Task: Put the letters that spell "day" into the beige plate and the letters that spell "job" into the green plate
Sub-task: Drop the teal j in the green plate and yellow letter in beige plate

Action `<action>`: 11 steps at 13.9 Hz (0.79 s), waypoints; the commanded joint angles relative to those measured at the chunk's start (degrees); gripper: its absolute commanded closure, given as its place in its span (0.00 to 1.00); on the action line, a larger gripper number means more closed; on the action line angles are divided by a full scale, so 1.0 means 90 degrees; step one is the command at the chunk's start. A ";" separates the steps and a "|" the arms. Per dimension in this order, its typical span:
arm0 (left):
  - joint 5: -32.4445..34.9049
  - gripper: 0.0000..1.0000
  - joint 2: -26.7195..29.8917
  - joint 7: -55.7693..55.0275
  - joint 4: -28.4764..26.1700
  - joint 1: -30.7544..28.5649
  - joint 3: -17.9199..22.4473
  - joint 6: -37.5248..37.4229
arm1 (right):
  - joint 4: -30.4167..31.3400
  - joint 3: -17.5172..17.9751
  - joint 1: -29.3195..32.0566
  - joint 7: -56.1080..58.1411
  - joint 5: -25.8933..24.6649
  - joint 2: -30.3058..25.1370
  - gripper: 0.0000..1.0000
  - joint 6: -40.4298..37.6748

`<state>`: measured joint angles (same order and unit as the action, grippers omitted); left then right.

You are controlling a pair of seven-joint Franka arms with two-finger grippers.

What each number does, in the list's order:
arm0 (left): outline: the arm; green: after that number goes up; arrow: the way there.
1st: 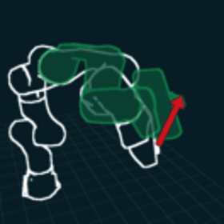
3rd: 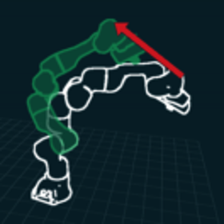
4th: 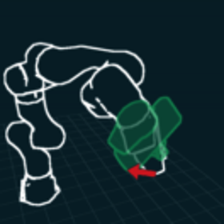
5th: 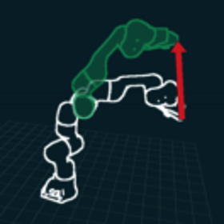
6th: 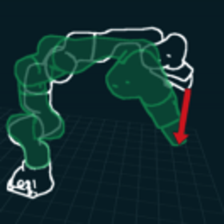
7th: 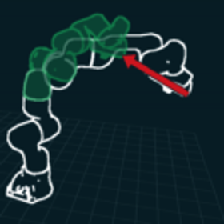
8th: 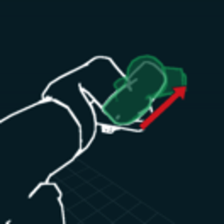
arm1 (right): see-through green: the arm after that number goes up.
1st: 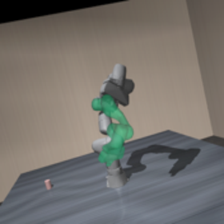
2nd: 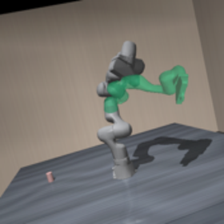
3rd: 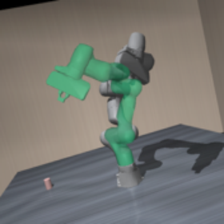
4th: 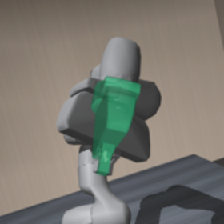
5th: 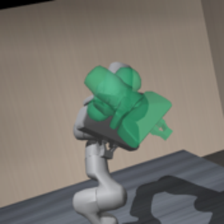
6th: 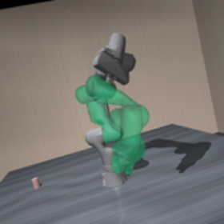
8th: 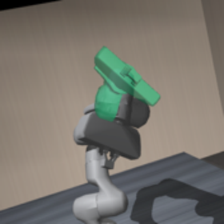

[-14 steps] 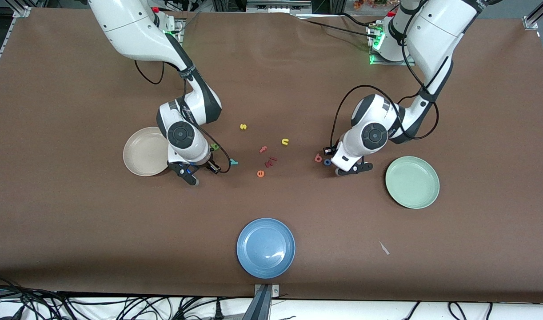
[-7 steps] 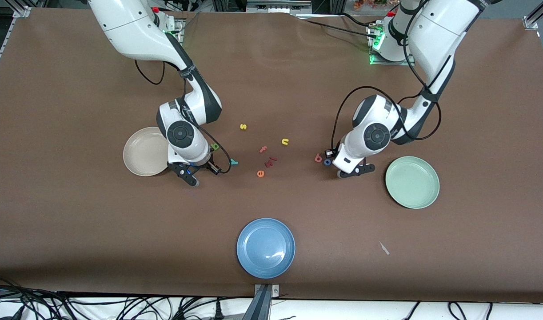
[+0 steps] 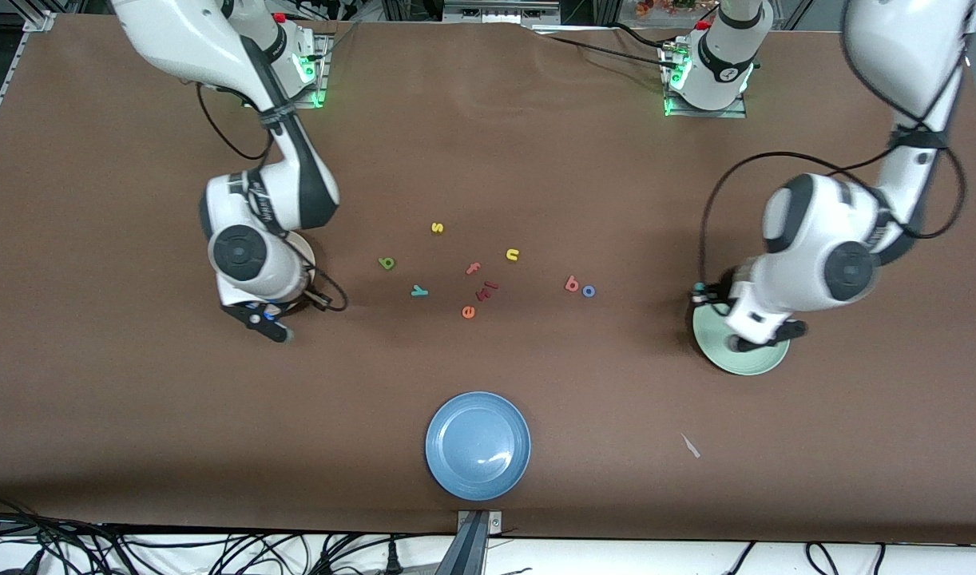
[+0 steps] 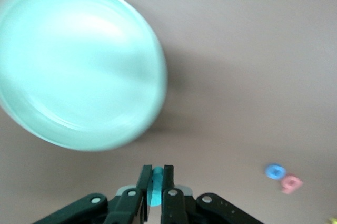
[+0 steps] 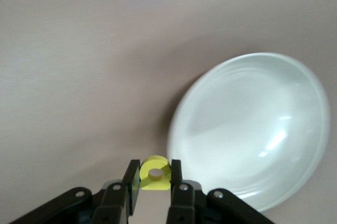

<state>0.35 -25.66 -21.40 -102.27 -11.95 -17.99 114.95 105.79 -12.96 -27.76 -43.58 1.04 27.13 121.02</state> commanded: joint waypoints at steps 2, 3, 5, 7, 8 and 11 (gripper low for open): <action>0.0740 1.00 -0.0486 0.0737 0.0258 -0.0790 -0.0081 0.0388 | 0.1592 -0.0424 -0.0041 0.0593 0.0021 -0.0709 0.86 0.0449; 0.0800 1.00 -0.0740 0.0747 0.0386 -0.0801 -0.0072 0.0604 | 0.1875 -0.0493 -0.0041 0.0681 0.0022 -0.0749 0.86 0.0595; 0.0801 1.00 -0.1151 0.0786 0.0698 -0.0821 -0.0052 0.0762 | 0.2383 -0.0523 -0.0040 0.0702 0.0041 -0.0730 0.86 0.1131; 0.0810 1.00 -0.1386 0.0864 0.0855 -0.0821 0.0025 0.0763 | 0.2552 -0.0523 -0.0031 0.0692 0.0041 -0.0594 0.53 0.1543; 0.0810 0.99 -0.1426 0.0990 0.0856 -0.0821 0.0074 0.0763 | 0.2533 -0.0532 -0.0031 0.0702 0.0041 -0.0612 0.10 0.1525; 0.1083 0.32 -0.1417 0.1167 0.0846 -0.0821 0.0114 0.0753 | 0.2231 -0.0494 -0.0041 0.0653 0.0041 -0.0944 0.00 0.0951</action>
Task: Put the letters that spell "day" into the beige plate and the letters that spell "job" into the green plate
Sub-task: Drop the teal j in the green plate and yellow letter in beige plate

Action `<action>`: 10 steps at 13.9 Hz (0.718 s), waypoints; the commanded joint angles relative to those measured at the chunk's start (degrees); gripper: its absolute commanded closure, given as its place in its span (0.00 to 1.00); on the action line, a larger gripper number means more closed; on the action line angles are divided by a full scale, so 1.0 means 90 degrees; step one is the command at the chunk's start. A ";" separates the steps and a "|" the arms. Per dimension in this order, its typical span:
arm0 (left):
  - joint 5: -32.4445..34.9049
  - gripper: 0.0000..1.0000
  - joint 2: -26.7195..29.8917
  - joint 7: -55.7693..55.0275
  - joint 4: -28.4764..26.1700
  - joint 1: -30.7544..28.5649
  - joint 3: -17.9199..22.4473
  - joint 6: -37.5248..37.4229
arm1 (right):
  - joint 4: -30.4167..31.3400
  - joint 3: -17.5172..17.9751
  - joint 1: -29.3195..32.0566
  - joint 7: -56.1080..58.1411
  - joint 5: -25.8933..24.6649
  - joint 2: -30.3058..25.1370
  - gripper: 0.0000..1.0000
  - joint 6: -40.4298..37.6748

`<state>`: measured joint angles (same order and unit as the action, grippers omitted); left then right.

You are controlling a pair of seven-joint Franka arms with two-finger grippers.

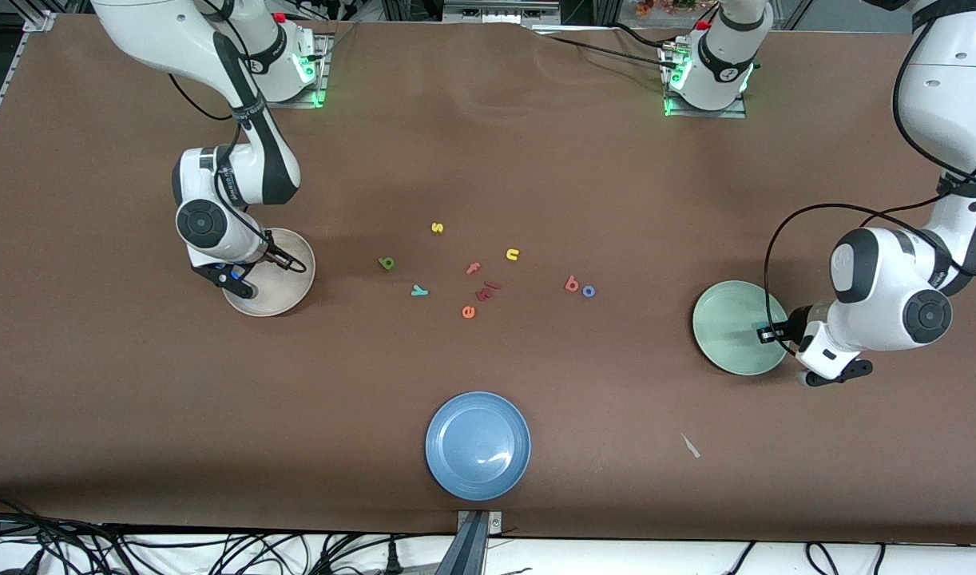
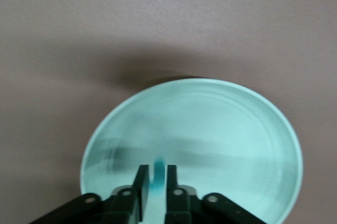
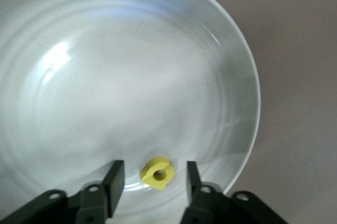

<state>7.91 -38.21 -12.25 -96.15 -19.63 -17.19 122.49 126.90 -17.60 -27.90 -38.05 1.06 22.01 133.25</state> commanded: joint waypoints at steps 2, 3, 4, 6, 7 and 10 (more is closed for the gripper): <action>0.0195 0.00 0.0056 0.0044 0.0185 0.0092 -0.0014 -0.0094 | -0.0621 0.0138 -0.0054 0.0029 0.0049 -0.0404 0.00 -0.1062; 0.0156 0.00 0.0115 -0.0121 0.0195 0.0111 -0.0072 -0.0133 | -0.0749 0.0304 -0.0055 0.0009 0.0058 -0.0394 0.00 -0.1153; 0.0146 0.00 0.0289 -0.0529 0.0195 0.0140 -0.0266 -0.0152 | -0.0799 0.0479 -0.0055 -0.0126 0.0262 -0.0404 0.00 -0.1124; 0.0117 0.00 0.0418 -0.1447 0.0195 0.0150 -0.0841 -0.0211 | -0.0906 0.0773 -0.0084 -0.0352 0.0876 -0.0346 0.00 -0.0988; 0.0117 0.00 0.0418 -0.1925 0.0195 0.0150 -0.1173 -0.0230 | -0.0897 0.0890 -0.0113 -0.0468 0.0976 -0.0307 0.00 -0.0794; 0.0117 0.00 0.0282 -0.3050 0.0195 0.0490 -0.1781 -0.0173 | -0.0868 0.1077 -0.0346 -0.1580 0.0996 -0.0102 0.00 -0.0198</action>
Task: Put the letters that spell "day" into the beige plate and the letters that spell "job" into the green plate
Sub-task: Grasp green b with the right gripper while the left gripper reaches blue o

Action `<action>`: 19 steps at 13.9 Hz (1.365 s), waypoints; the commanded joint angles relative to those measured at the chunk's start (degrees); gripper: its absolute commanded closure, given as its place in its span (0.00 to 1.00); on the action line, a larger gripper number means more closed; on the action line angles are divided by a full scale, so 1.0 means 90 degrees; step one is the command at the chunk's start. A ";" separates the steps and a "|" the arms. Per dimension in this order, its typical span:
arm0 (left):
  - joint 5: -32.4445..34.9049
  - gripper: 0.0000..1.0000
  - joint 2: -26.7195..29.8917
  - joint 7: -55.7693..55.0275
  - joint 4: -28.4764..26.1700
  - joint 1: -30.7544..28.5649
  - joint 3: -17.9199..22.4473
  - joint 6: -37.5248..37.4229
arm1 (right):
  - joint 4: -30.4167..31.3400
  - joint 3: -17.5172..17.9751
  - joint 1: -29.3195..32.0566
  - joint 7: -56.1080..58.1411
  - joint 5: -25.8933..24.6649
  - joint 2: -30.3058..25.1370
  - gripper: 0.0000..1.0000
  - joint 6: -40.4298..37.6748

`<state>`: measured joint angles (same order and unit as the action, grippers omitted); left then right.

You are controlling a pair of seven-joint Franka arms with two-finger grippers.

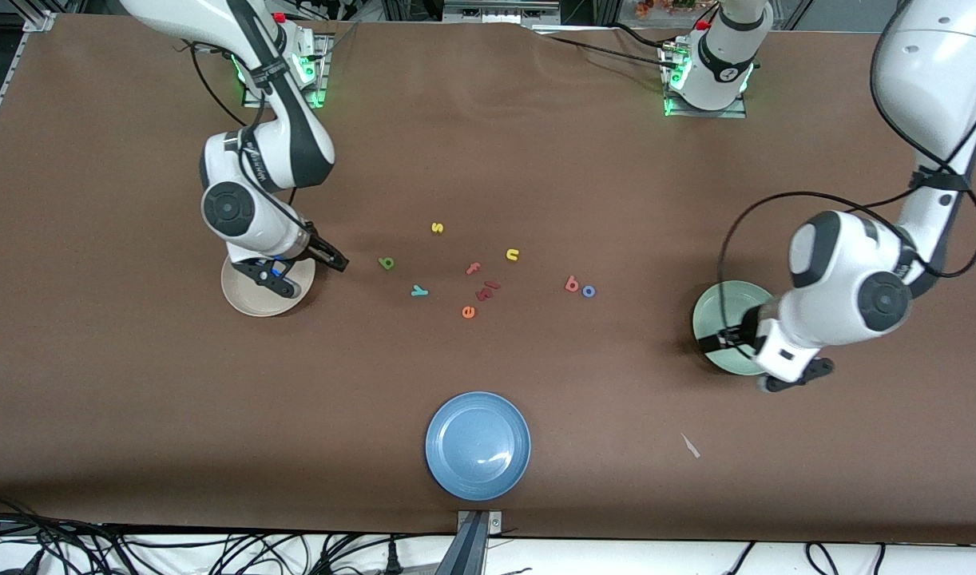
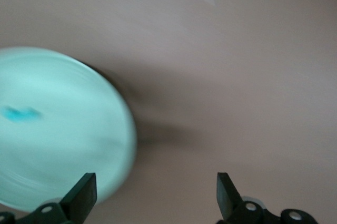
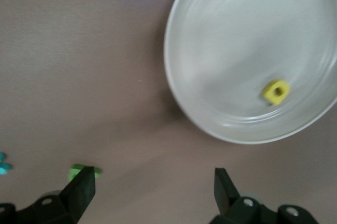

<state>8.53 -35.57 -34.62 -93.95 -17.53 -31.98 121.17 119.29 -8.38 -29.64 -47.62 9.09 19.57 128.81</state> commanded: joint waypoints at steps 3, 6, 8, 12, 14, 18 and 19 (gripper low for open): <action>0.0068 0.00 -0.0383 -0.1035 -0.0059 0.0726 -0.0129 0.0489 | 0.0152 0.0149 -0.0367 -0.1678 0.0104 0.0325 0.00 0.1085; 0.0117 0.09 -0.0637 -0.1348 -0.0167 0.1019 -0.0099 0.0697 | 0.0280 0.0179 -0.0699 -0.2110 0.0113 0.0666 0.00 0.1740; 0.0127 0.13 -0.0755 -0.1747 -0.0167 0.1126 -0.0109 0.0717 | 0.0271 0.0169 -0.0895 -0.2373 0.0113 0.0784 0.01 0.1956; 0.0137 0.14 -0.0746 -0.2783 -0.0614 0.1302 -0.0109 0.0717 | 0.0300 0.0169 -0.0984 -0.2492 0.0104 0.0931 0.10 0.2210; 0.0137 0.14 -0.0726 -0.3347 -0.0791 0.1342 -0.0099 0.0717 | 0.0290 0.0169 -0.0984 -0.2492 0.0104 0.0980 0.24 0.2250; 0.0146 0.14 -0.0716 -0.4723 -0.0782 0.1274 -0.0090 0.0717 | 0.0280 0.0169 -0.0984 -0.2492 0.0104 0.0990 0.60 0.2250; 0.0137 0.14 -0.0716 -0.5056 -0.0763 0.1254 -0.0099 0.0717 | 0.0271 0.0169 -0.0984 -0.2482 0.0104 0.0990 0.70 0.2250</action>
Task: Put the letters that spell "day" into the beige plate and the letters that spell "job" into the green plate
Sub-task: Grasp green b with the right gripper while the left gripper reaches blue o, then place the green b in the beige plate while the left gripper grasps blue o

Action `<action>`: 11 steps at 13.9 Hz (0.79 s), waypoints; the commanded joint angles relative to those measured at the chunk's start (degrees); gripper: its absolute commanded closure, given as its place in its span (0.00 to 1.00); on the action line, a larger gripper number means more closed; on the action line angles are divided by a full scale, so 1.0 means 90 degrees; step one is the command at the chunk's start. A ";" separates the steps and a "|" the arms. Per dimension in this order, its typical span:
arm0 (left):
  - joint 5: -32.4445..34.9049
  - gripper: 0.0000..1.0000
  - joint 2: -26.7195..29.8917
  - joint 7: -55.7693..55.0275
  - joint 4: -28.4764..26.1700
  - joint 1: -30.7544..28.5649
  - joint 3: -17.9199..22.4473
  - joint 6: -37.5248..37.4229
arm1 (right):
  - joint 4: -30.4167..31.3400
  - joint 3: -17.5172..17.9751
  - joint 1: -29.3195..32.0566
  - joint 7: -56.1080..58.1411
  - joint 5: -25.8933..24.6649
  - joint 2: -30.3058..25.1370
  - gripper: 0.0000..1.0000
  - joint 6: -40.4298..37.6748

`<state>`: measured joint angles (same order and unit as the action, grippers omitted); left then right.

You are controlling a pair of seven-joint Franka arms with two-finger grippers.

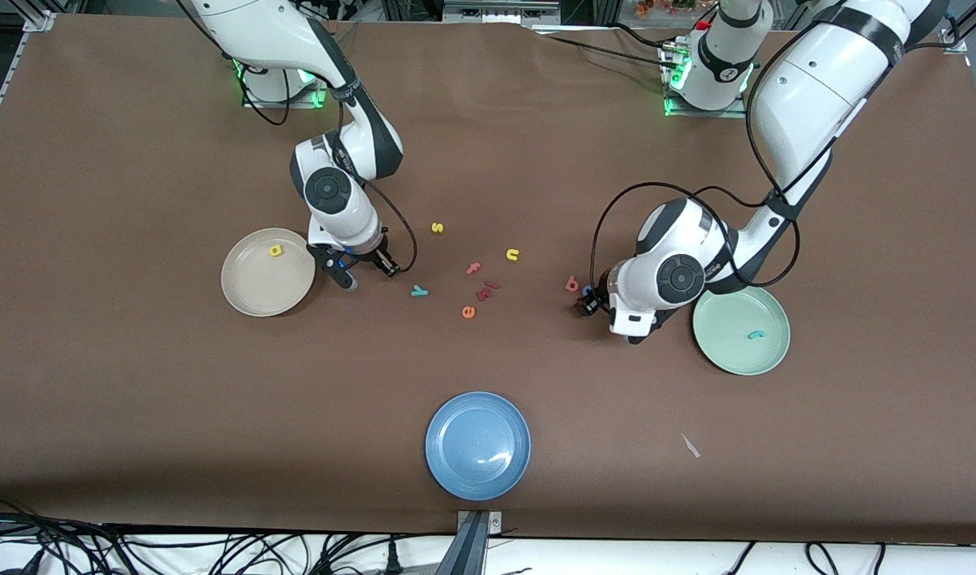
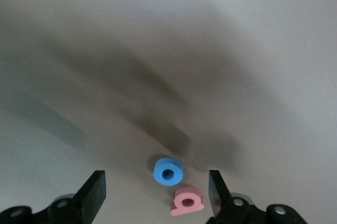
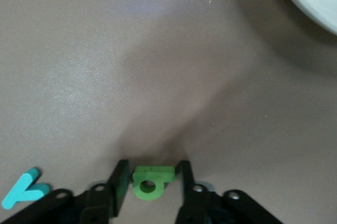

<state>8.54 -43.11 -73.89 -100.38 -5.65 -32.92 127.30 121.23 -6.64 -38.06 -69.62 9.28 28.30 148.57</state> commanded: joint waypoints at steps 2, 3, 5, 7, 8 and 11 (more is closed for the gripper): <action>0.0145 0.14 0.0112 -0.0968 -0.0057 -0.0046 0.0015 0.0132 | 0.0036 -0.0033 -0.0049 0.0010 0.0063 -0.0019 0.83 -0.0004; 0.0145 0.14 0.0102 -0.1095 -0.0086 -0.0036 0.0015 0.0268 | 0.0016 -0.0053 -0.0049 0.0059 0.0053 -0.0068 0.83 -0.0024; 0.0145 0.14 0.0102 -0.1456 -0.0135 -0.0017 0.0015 0.0512 | -0.0071 -0.0208 -0.0039 0.0302 -0.0044 -0.0302 0.83 -0.0490; 0.0145 0.14 0.0122 -0.1681 -0.0388 0.0032 0.0025 0.0893 | -0.0305 -0.0617 -0.0039 0.1061 -0.0044 -0.0565 0.83 -0.1279; 0.0174 0.14 0.0131 -0.1827 -0.0554 0.0071 0.0025 0.1107 | -0.0441 -0.0880 -0.0039 0.1568 -0.0044 -0.0653 0.83 -0.1661; 0.0729 0.19 0.0180 -0.2432 -0.0887 0.0110 0.0006 0.1324 | -0.0512 -0.1720 -0.0029 0.3120 -0.0035 -0.0772 0.83 -0.2288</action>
<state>11.43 -43.12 -91.09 -105.62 -4.84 -32.90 137.78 116.31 -18.16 -38.13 -49.56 9.08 22.36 130.95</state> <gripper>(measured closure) 0.159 0.648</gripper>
